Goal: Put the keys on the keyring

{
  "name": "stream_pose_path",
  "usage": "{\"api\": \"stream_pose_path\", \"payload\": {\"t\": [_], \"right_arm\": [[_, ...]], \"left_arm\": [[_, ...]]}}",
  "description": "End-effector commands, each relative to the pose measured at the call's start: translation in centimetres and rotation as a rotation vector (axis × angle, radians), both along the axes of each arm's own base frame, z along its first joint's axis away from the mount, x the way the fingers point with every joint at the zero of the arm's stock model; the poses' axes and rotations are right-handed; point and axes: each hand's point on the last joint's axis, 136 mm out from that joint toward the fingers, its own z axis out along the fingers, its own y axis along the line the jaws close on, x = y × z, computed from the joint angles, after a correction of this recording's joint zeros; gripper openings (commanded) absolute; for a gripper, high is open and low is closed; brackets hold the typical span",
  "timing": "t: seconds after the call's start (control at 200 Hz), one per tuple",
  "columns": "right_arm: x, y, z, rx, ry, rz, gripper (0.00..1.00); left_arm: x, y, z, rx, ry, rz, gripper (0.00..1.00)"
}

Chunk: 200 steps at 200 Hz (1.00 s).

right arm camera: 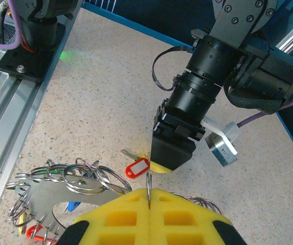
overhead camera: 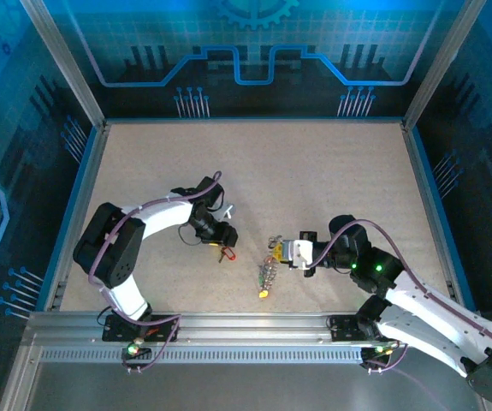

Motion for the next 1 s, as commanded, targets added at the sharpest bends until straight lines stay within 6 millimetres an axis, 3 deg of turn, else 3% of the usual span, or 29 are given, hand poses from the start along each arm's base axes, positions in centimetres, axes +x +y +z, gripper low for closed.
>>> {"api": "stream_pose_path", "payload": {"t": [0.0,0.36,0.996], "right_arm": [[0.1,0.2,2.8,0.061,-0.034,0.01,0.0],[0.1,0.3,2.9,0.063,-0.036,0.011,0.0],[0.0,0.2,2.9,0.061,-0.034,0.013,0.0]], "left_arm": [[-0.3,1.1,0.1,0.054,0.006,-0.004,0.47],[-1.1,2.0,-0.1,0.091,0.002,-0.023,0.43],[0.3,-0.4,0.0,-0.002,0.011,-0.071,0.43]]}}
